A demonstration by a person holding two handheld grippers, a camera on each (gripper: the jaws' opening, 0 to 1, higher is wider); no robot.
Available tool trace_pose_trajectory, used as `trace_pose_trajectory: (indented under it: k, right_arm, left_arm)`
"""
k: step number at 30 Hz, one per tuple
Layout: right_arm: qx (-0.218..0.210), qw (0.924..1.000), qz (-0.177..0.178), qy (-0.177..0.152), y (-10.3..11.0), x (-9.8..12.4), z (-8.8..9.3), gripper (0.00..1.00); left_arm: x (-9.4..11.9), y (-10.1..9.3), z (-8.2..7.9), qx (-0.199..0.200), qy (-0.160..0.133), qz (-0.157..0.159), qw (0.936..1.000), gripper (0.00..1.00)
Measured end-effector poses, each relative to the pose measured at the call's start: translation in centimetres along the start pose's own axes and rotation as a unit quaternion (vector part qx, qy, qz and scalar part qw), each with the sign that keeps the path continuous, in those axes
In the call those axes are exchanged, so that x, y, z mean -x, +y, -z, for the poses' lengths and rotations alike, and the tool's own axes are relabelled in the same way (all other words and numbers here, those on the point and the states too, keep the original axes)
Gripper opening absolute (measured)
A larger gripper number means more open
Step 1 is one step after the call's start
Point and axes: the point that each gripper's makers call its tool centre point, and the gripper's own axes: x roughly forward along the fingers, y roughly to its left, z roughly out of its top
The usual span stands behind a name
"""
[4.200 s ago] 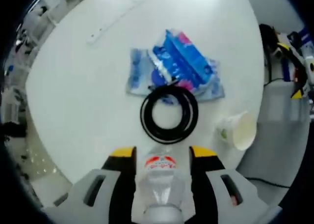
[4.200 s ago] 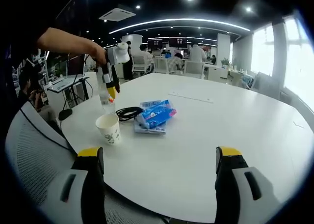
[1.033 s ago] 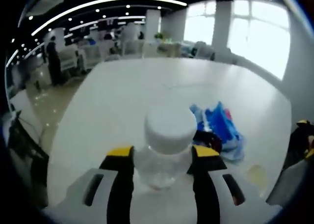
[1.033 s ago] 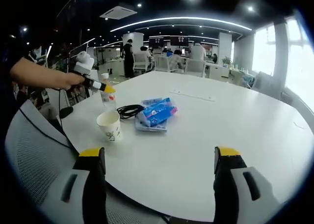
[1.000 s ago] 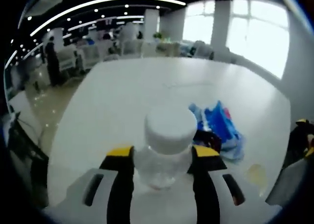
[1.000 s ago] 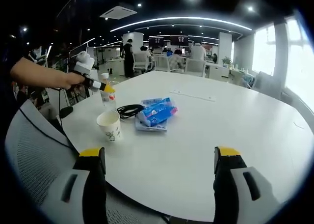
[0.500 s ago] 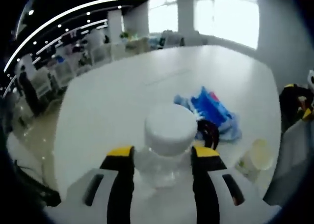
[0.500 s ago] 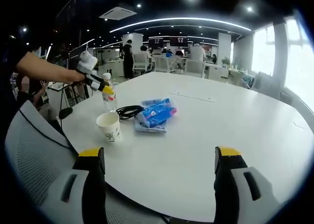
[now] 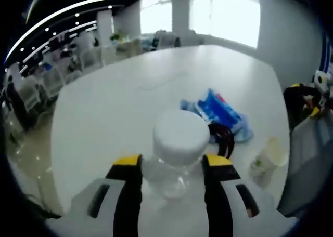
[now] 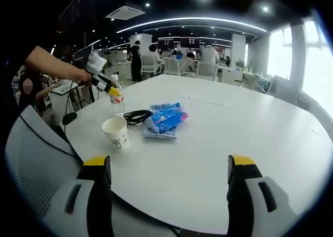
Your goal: Arrange the tabletop items into an orderly group along one side of the table until the central work area is clear of visible clutter.
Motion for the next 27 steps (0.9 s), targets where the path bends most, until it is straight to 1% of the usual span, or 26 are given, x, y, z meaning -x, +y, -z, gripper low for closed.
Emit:
trace_pose_trajectory:
  k: [2, 3, 4, 5, 10, 12, 14, 20, 27]
  right_arm:
    - [0.000, 1.0000, 0.001, 0.001, 0.0, 0.0, 0.0, 0.93]
    - [0.000, 1.0000, 0.001, 0.001, 0.0, 0.0, 0.0, 0.93]
    - [-0.001, 1.0000, 0.001, 0.001, 0.0, 0.0, 0.1, 0.93]
    - [-0.001, 1.0000, 0.001, 0.002, 0.0, 0.0, 0.1, 0.92]
    - [-0.002, 1.0000, 0.002, 0.005, 0.0, 0.0, 0.1, 0.92]
    - [-0.002, 1.0000, 0.002, 0.006, -0.1, 0.0, 0.2, 0.92]
    - [-0.003, 1.0000, 0.002, 0.007, -0.1, 0.0, 0.2, 0.92]
    - [-0.003, 0.9999, 0.002, 0.011, -0.1, -0.1, 0.4, 0.92]
    - [-0.003, 0.9999, 0.002, 0.015, -0.1, 0.0, 0.5, 0.92]
  left_arm:
    - [0.0, 0.3, 0.0, 0.001, 0.002, 0.003, 1.0000, 0.44]
    - [0.0, 0.2, 0.0, -0.002, 0.003, 0.017, 0.9998, 0.44]
    - [0.0, 0.3, 0.0, -0.002, 0.005, 0.018, 0.9998, 0.44]
    - [0.0, 0.2, 0.0, -0.008, 0.007, 0.030, 0.9995, 0.44]
    - [-0.1, 0.7, 0.1, -0.008, 0.014, 0.045, 0.9988, 0.44]
    - [-0.1, 0.9, 0.1, -0.008, 0.015, 0.046, 0.9988, 0.44]
    - [-0.1, 1.2, 0.2, 0.002, 0.016, 0.048, 0.9987, 0.44]
    - [-0.3, 2.0, 0.0, 0.010, 0.019, 0.042, 0.9989, 0.44]
    - [-0.5, 2.2, -0.2, 0.008, 0.019, 0.044, 0.9988, 0.44]
